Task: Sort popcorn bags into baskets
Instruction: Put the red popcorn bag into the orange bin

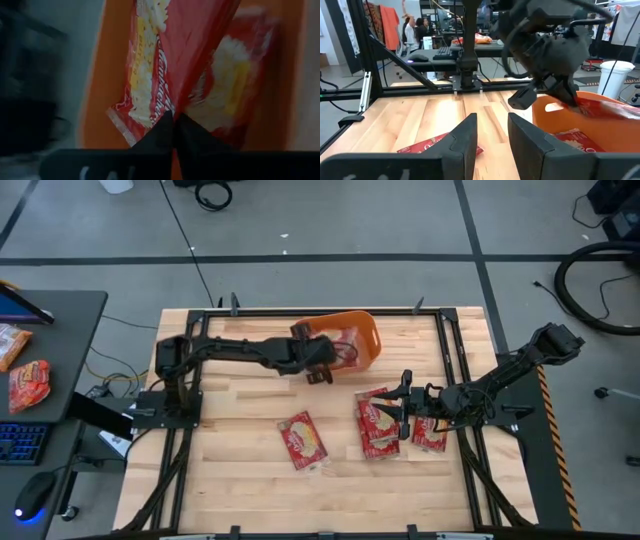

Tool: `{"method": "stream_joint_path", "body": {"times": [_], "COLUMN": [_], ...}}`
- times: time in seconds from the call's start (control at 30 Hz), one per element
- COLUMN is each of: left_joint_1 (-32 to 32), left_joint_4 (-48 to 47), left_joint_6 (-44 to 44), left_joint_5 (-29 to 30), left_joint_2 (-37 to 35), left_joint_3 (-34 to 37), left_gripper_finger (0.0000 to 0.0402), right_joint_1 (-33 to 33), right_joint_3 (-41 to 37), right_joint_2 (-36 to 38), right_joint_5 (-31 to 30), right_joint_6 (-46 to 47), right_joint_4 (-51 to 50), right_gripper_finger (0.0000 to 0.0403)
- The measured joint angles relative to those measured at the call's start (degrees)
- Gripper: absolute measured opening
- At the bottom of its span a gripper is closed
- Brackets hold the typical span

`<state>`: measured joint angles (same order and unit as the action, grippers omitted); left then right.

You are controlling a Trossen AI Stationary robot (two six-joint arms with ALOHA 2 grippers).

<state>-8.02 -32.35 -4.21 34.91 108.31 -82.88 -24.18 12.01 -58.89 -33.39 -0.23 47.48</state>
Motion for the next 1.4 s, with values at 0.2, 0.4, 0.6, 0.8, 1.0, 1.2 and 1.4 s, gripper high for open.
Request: {"method": "stream_joint_path", "body": {"times": [0.2,0.4,0.6,0.8,1.0,1.2,1.4], "left_joint_1": [-0.7,6.3,17.4,26.9,35.1,39.1,40.2], "left_joint_4": [0.3,0.1,-3.6,-6.2,-8.3,-7.9,-4.4], "left_joint_6": [6.0,-7.9,-17.2,-9.5,-6.9,-6.4,-6.9], "left_joint_5": [-6.5,-18.3,-18.2,-18.2,-15.2,-2.8,3.8], "left_joint_2": [0.0,0.0,0.0,0.0,0.1,0.1,0.1], "left_joint_3": [-0.1,-1.0,0.2,6.5,10.9,16.8,22.2], "left_gripper_finger": [0.0086,0.0125,0.0128,0.0156,0.0223,0.0245,0.0224], "right_joint_1": [0.0,0.0,0.0,0.0,0.0,0.0,0.0], "right_joint_3": [0.0,0.0,0.0,0.0,0.0,0.0,0.0], "right_joint_2": [0.0,0.0,0.0,0.0,0.0,0.0,0.0], "right_joint_5": [0.0,0.0,0.0,0.0,0.0,0.0,0.0], "right_joint_6": [0.0,0.0,0.0,0.2,0.7,0.7,0.7], "right_joint_4": [0.0,-0.5,-0.5,-0.5,-0.4,-0.4,-0.3], "right_gripper_finger": [0.0115,0.0115,0.0115,0.0115,0.0115,0.0115,0.0115]}}
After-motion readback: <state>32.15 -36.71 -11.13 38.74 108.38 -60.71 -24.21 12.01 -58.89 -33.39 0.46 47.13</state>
